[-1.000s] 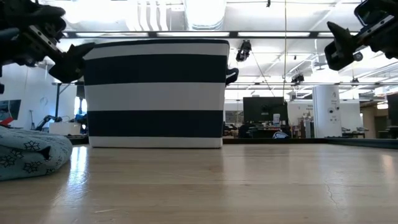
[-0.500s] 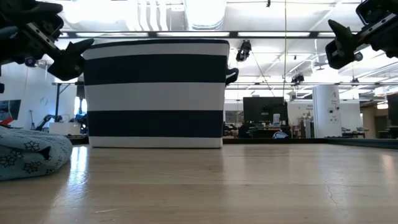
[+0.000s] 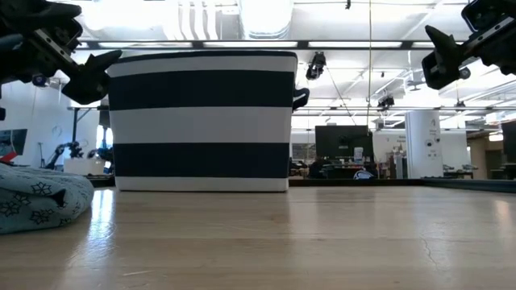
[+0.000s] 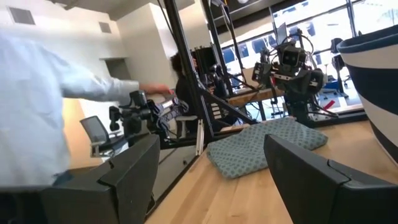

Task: Pick & place medical supplies in basket/bin
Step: Return to Home Position

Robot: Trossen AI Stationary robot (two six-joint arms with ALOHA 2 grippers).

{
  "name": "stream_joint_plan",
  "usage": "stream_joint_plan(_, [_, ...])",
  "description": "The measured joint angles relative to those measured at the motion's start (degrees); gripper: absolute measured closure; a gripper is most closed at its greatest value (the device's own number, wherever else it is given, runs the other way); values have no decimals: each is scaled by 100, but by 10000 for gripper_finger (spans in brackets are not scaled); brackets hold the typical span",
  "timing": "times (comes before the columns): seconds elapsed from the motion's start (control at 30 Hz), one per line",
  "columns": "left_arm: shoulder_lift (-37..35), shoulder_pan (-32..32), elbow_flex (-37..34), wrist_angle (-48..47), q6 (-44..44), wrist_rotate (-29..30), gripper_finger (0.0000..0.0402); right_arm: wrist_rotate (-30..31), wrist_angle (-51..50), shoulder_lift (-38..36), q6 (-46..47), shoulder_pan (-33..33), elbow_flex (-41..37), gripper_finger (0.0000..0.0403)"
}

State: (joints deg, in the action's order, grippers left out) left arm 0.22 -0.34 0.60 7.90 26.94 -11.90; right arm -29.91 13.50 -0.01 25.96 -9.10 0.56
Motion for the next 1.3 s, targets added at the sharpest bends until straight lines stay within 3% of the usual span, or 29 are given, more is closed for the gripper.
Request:
stream_joint_plan(0.43, [944, 0, 0, 10, 1, 4, 105, -1, 10, 0, 0, 18, 0, 131])
stream_joint_plan(0.7, [1566, 0, 0, 2, 2, 4, 105, -9, 12, 0, 1, 793, 0, 124])
stream_joint_plan(1.3, [2772, 0, 0, 0, 2, 2, 105, -7, -1, 90, 0, 798, -2, 127])
